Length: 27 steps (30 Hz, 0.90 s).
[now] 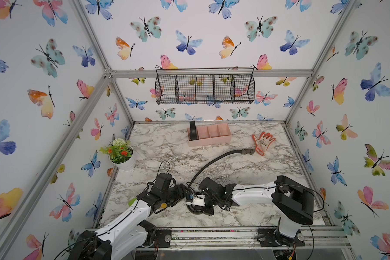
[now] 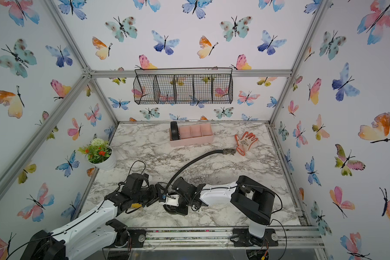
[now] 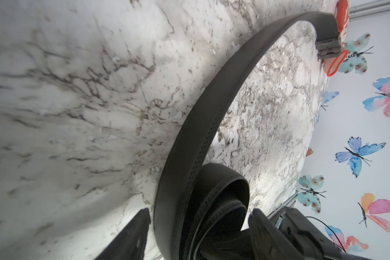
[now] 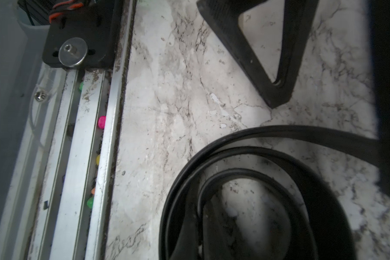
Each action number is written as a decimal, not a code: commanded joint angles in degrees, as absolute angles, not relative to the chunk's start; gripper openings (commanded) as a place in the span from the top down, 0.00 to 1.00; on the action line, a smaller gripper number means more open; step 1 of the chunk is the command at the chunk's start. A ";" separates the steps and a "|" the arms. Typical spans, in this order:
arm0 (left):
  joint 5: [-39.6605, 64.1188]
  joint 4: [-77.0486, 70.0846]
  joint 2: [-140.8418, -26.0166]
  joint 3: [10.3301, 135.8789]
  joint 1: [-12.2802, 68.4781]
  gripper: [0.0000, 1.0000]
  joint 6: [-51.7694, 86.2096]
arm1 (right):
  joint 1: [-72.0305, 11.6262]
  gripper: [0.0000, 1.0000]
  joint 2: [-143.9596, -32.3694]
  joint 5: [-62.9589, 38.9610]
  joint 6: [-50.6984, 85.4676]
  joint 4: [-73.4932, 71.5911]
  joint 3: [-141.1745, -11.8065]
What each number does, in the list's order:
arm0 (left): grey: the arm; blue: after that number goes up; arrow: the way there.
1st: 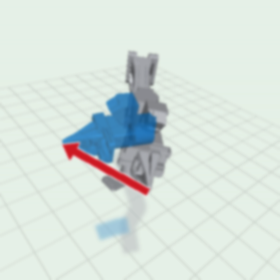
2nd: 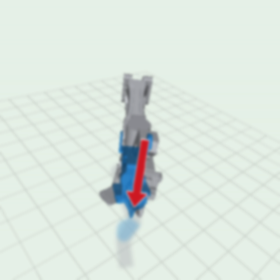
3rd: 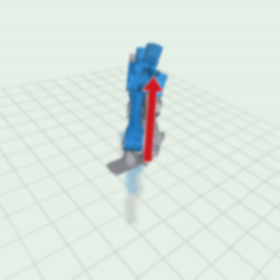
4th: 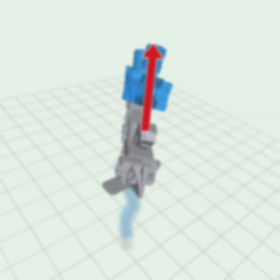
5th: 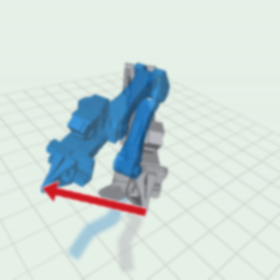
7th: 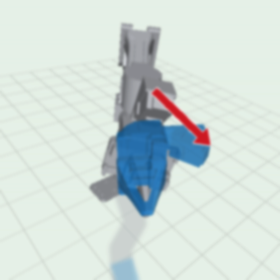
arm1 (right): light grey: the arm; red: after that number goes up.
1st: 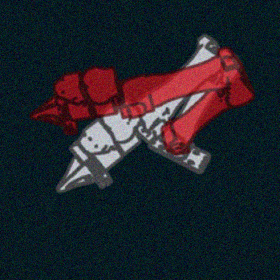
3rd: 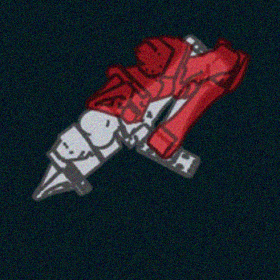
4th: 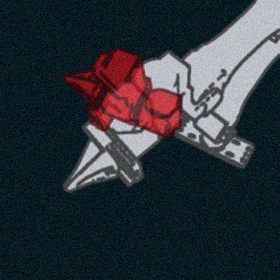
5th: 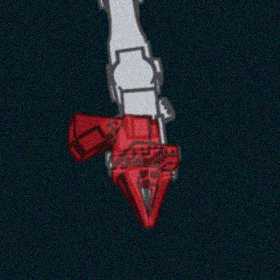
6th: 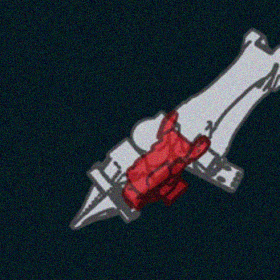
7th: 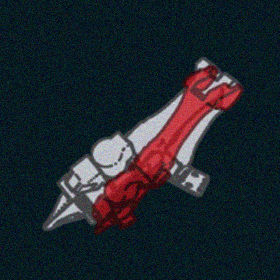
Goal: Place the belts into the storage roll
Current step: Roll the belt at the center of the board.
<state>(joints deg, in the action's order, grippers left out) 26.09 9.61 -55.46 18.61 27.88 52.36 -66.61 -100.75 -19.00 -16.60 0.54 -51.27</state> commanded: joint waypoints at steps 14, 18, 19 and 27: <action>39.20 -0.49 -53.12 9.24 30.11 0.38 50.76 | -58.18 0.97 -97.83 -20.78 -7.56 -4.15 -49.53; 39.95 -3.08 -51.16 7.47 29.89 0.38 52.10 | -56.74 0.97 -98.01 -21.21 -7.71 -4.36 -49.24; 39.67 -1.86 -51.10 7.83 29.90 0.38 51.30 | -56.61 0.97 -98.32 -21.18 -7.99 -4.25 -49.22; 37.89 -8.66 -51.09 6.08 29.40 0.35 53.20 | -56.44 0.97 -99.92 -20.60 -8.98 -3.46 -49.66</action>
<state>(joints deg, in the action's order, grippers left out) 37.63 -3.70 -50.74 6.94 29.93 52.31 -56.23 -98.89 -20.93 -8.64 -3.51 -50.04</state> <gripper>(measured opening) 0.647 0.058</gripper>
